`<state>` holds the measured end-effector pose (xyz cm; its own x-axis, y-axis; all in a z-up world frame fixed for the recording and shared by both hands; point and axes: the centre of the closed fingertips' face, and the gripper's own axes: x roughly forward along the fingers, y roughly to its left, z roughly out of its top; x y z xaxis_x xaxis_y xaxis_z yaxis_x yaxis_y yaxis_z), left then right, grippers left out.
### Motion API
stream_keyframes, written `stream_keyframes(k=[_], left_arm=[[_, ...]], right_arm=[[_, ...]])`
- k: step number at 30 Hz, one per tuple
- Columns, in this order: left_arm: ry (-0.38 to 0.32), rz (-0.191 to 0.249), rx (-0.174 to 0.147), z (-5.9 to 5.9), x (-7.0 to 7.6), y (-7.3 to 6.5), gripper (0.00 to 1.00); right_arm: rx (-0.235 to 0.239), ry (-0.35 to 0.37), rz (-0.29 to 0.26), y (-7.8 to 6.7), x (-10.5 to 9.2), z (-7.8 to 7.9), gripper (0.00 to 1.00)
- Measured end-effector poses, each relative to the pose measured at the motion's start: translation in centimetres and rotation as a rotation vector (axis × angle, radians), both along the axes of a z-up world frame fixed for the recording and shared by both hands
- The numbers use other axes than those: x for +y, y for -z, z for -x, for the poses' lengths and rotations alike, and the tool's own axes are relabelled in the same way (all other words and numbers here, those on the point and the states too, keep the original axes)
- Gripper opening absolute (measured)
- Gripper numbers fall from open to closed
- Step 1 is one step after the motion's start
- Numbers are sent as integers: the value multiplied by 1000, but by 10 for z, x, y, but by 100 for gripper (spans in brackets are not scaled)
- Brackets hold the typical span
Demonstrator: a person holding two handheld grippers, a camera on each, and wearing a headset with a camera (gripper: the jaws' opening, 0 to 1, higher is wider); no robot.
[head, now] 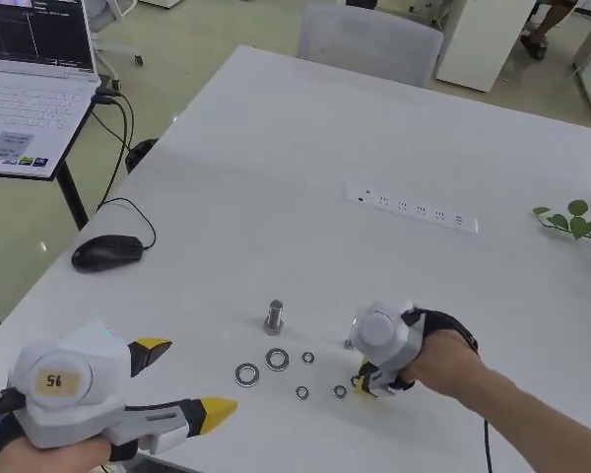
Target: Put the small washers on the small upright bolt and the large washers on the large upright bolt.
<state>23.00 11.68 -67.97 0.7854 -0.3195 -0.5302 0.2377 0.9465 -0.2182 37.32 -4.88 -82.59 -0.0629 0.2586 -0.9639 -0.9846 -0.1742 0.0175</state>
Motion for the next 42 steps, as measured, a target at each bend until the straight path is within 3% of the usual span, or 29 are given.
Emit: stream_keyframes(k=[14,18,21,26,42], left_arm=[[0,2,0,1,-1,1,70],[3,0,-1,-1,-2,0,70],[3,-2,-2,-2,-1,-1,70],[-3,-6,1,-1,2,-1,70],[-8,-6,8,1,5,2,70]], right_arm=[[-23,-14,-14,0,1,-1,15],[-35,28,-47,-1,1,-1,14],[-19,88,-97,-2,1,-1,14],[-8,142,-130,-1,0,-1,14],[39,270,-177,-7,-11,1,14]])
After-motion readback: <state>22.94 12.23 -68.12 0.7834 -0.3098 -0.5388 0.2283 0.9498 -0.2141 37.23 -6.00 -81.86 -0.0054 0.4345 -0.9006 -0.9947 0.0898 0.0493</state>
